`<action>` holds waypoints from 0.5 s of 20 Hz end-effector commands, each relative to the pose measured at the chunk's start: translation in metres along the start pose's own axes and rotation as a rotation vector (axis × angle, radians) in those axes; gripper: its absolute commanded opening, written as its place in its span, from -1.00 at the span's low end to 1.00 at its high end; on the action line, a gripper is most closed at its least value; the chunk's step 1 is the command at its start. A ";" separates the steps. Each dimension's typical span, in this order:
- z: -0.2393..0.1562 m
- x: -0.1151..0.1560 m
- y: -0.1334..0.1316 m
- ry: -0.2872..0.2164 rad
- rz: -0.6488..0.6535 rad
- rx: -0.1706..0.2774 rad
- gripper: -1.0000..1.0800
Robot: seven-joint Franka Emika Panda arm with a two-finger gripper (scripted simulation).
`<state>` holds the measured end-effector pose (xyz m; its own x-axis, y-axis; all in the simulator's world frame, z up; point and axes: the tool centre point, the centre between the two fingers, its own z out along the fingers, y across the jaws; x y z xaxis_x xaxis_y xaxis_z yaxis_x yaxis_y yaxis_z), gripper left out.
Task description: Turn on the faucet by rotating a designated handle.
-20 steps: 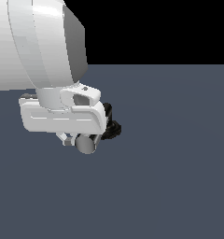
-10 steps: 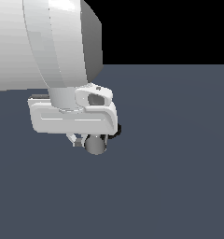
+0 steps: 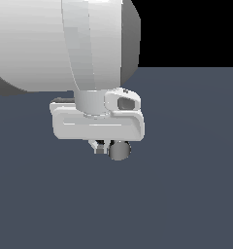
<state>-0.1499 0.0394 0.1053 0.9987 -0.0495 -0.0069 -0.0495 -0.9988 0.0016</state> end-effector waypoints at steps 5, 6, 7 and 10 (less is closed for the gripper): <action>0.004 0.012 0.049 0.007 0.041 0.002 -1.00; 0.004 0.012 0.054 0.007 0.041 0.002 -1.00; 0.004 0.012 0.059 0.007 0.041 0.002 -1.00; 0.004 0.013 0.073 0.007 0.041 0.002 -1.00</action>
<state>-0.1400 -0.0179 0.1056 0.9975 -0.0705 0.0062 -0.0705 -0.9975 -0.0008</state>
